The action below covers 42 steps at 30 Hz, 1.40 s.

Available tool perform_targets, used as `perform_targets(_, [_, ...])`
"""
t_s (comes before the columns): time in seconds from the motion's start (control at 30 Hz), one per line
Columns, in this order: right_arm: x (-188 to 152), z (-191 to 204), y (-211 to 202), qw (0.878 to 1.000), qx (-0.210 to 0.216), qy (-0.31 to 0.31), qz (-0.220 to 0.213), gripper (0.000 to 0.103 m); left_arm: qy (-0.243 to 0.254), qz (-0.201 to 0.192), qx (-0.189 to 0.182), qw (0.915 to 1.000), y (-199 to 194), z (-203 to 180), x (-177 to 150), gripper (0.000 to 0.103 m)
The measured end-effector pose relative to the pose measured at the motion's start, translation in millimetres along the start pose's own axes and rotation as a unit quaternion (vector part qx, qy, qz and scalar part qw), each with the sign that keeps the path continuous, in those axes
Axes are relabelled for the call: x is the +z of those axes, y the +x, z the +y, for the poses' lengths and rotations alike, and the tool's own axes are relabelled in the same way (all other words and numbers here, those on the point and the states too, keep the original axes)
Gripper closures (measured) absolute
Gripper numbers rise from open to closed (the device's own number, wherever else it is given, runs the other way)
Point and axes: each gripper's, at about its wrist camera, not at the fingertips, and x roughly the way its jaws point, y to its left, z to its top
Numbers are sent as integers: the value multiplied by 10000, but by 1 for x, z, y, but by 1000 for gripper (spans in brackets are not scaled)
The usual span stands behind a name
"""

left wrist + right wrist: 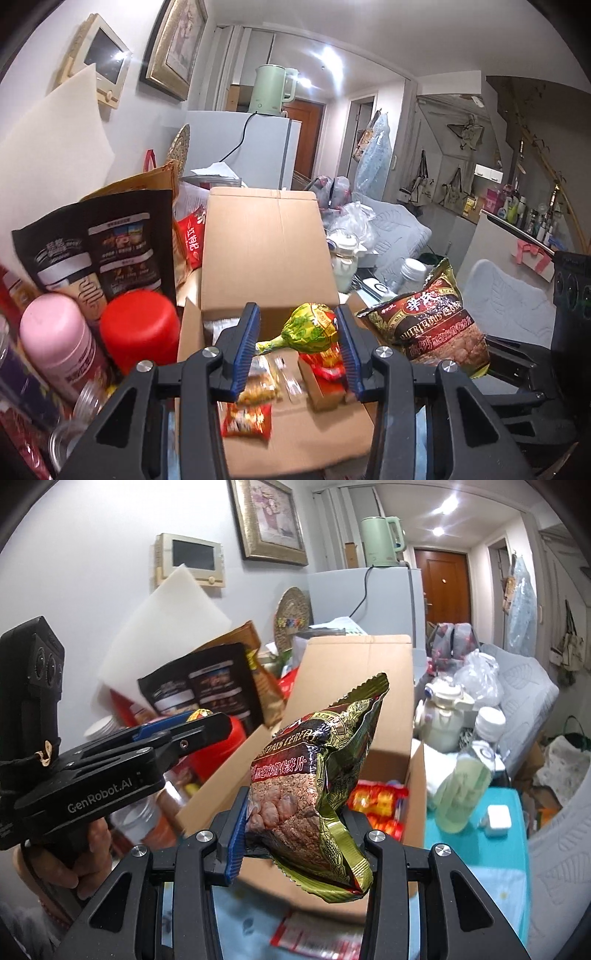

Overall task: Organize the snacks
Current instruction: 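Lower the lollipop and nut bag into the box and open both grippers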

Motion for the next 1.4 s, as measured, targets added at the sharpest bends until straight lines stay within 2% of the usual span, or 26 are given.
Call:
perform_targets(0.23, [16, -25, 46, 9997, 45, 200, 99, 63, -37, 38, 416, 9991, 41, 13, 17, 62])
perform_targets(0.43, [21, -42, 78, 9990, -15, 391, 201, 63, -52, 295, 562, 9980, 77, 26, 18, 62])
perform_targets(0.6, [19, -52, 104, 9984, -123, 415, 351, 63, 57, 657, 623, 9959, 106, 28, 4, 62])
perform_targets(0.93, [8, -57, 130, 9948, -358, 538, 783, 63, 317, 1232, 1074, 9860, 147, 26, -18, 62])
perform_targets(1.13, [-1, -57, 149, 9902, -541, 499, 1189, 63, 364, 1677, 1341, 9760, 167, 35, -28, 62])
perform_targets(1.4, [-7, -55, 161, 9862, -744, 395, 1423, 62, 347, 1936, 1348, 9712, 179, 41, -36, 62])
